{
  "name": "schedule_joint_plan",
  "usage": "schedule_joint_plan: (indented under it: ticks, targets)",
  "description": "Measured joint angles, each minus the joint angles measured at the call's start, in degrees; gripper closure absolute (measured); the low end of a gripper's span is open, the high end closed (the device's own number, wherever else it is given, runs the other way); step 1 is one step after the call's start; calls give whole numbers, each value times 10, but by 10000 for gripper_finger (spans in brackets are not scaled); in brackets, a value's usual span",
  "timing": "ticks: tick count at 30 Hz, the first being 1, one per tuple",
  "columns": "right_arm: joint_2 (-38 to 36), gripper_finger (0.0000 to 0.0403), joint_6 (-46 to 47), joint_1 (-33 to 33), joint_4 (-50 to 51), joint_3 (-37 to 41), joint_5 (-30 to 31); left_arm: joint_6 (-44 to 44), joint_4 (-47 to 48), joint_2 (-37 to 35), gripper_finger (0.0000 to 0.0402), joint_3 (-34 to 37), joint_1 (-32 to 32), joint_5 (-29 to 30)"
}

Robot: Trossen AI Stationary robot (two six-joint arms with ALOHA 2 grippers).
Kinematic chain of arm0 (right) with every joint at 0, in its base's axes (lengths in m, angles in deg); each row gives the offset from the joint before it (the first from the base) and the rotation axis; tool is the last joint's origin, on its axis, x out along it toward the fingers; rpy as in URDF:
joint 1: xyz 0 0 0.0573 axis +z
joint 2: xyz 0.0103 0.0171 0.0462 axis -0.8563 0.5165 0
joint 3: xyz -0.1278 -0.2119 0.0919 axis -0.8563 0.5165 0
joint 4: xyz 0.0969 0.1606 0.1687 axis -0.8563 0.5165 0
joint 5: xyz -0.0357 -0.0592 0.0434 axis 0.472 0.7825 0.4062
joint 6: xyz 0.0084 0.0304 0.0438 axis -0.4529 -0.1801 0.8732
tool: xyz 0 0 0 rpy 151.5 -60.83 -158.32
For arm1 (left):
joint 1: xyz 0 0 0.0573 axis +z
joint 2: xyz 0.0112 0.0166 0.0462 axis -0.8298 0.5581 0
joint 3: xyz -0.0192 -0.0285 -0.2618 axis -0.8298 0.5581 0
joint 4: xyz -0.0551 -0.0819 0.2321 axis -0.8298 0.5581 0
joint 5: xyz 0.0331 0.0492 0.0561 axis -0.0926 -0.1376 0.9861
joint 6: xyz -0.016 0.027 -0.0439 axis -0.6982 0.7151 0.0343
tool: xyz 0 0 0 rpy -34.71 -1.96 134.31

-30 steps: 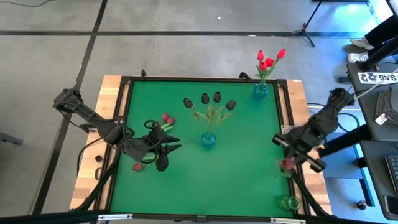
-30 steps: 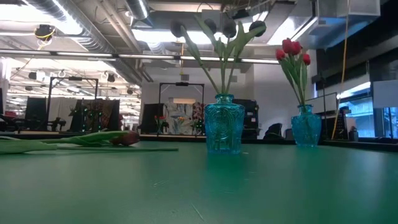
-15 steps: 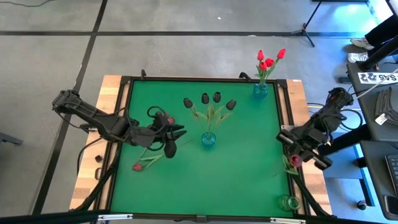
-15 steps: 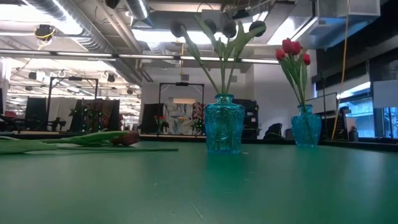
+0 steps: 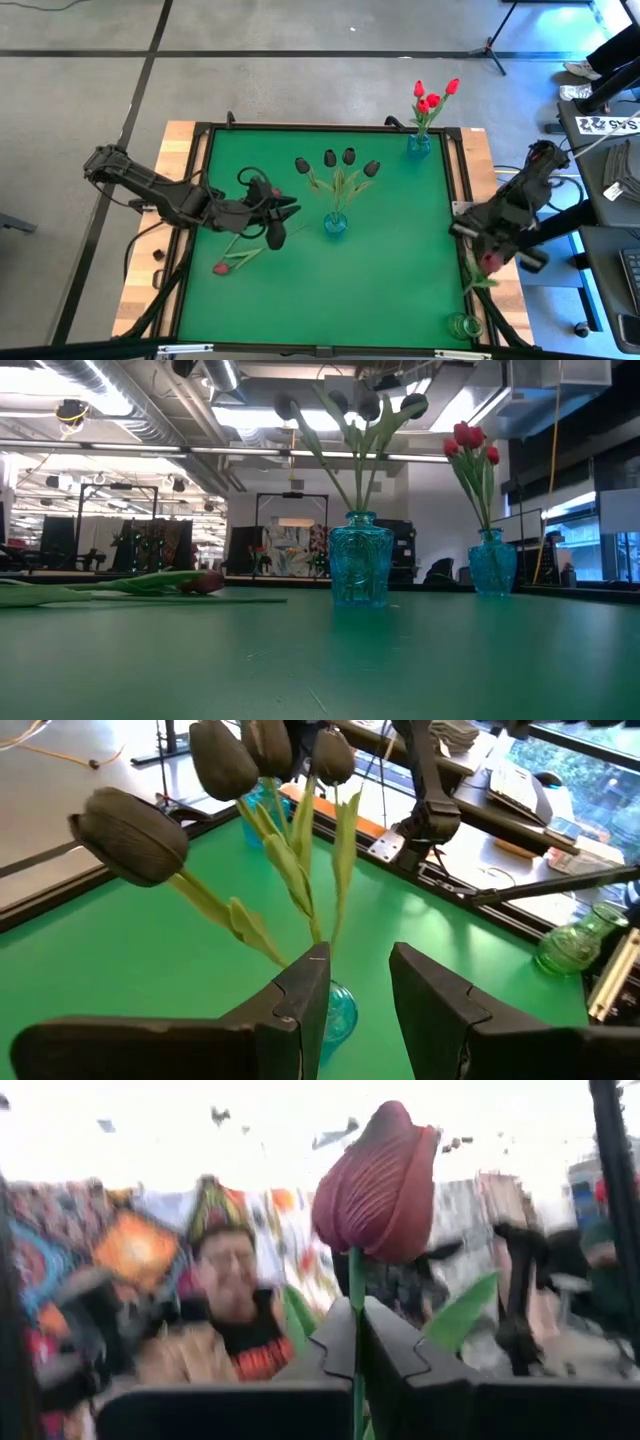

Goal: Sort flowers into vase by color
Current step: Put the pink tulip into the green vase

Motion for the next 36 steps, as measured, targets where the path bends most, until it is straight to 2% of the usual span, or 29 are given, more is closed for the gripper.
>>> schedule_joint_plan:
  ticks: [4, 9, 14, 21, 26, 29, 36]
  targets:
    - [-5, 399, 60, 0, -42, -1, -1, -14, 0, 0, 296, 0, 8, 1]
    - [34, 397, 126, 0, -20, 0, -77, -19, -6, 0, 296, 0, 5, 1]
    - [53, 394, 130, 0, -31, 0, -111, -19, -8, 0, 296, 0, 5, 0]
    - [51, 392, 134, 0, -105, 0, -71, -19, -17, 0, 296, 0, 6, 1]
    - [64, 392, 129, 9, -90, 1, -88, -25, -22, 3, 296, 0, 3, 2]
    - [77, 391, 123, 34, -91, 7, -85, -34, -22, 8, 296, 0, -2, 1]
    - [101, 391, 49, 141, -91, 19, -13, -34, -56, 28, 296, 0, -8, 3]
